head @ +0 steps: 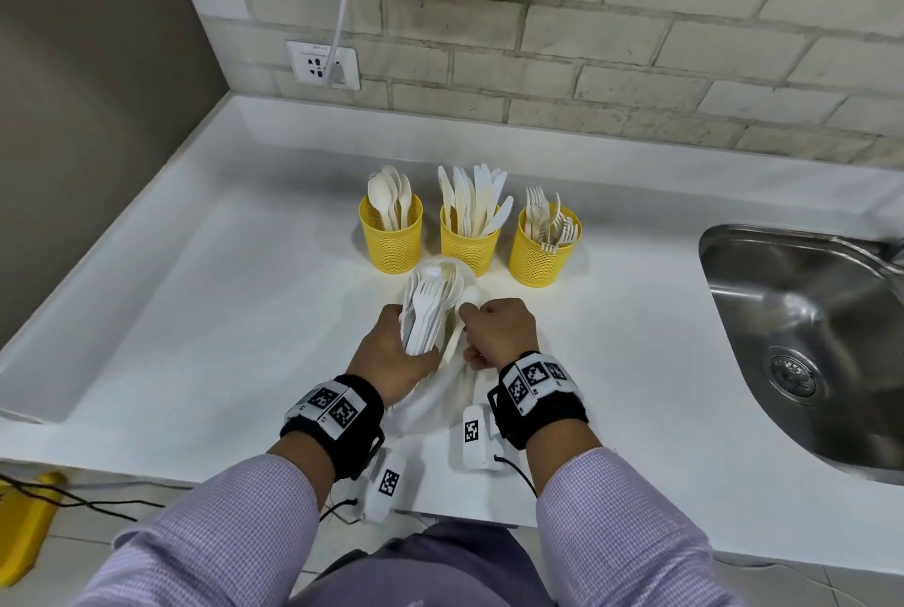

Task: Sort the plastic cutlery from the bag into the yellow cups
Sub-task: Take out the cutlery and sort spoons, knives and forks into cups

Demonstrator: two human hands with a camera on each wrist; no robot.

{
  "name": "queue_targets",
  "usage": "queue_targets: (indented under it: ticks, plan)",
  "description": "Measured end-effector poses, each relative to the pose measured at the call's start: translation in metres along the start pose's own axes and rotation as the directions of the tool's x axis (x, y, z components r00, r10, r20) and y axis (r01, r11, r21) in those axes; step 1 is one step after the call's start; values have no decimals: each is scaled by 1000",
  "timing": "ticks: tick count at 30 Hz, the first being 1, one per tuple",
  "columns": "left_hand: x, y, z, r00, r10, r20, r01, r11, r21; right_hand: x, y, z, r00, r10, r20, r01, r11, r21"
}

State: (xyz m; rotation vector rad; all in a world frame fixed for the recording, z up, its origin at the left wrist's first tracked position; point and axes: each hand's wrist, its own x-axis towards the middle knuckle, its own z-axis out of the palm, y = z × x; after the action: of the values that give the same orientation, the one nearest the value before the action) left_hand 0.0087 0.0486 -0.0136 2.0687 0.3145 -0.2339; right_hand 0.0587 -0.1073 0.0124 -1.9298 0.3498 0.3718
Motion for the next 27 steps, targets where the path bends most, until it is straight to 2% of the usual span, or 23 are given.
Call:
queue_targets:
  ticks: [4, 7, 12, 17, 20, 24, 27]
  plan:
    - [1, 0, -1, 994, 57, 95, -51, 997, -59, -1, -2, 5, 988, -13, 152, 19, 999, -38]
    - [2, 1, -2, 992, 93, 89, -84, 991, -100, 0, -2, 7, 979, -63, 192, 69, 997, -25]
    - [2, -3, -3, 990, 132, 56, -124, 984, -129, 7, -4, 9, 988, -89, 130, 86, 996, 31]
    - [0, -6, -4, 976, 199, 91, -189, 975, -113, -1, -24, 4, 972, -189, 139, 137, 939, 315]
    - [-3, -3, -3, 960, 251, 125, -243, 967, -77, -3, -37, 2, 965, -220, 144, 171, 940, 295]
    - [-9, 2, -2, 952, 293, 92, -280, 951, -127, -7, -45, -3, 965, -169, 202, 114, 959, 260]
    - [-9, 5, -4, 955, 296, 31, -288, 945, -151, -11, -46, -5, 956, -263, 125, 221, 935, 279]
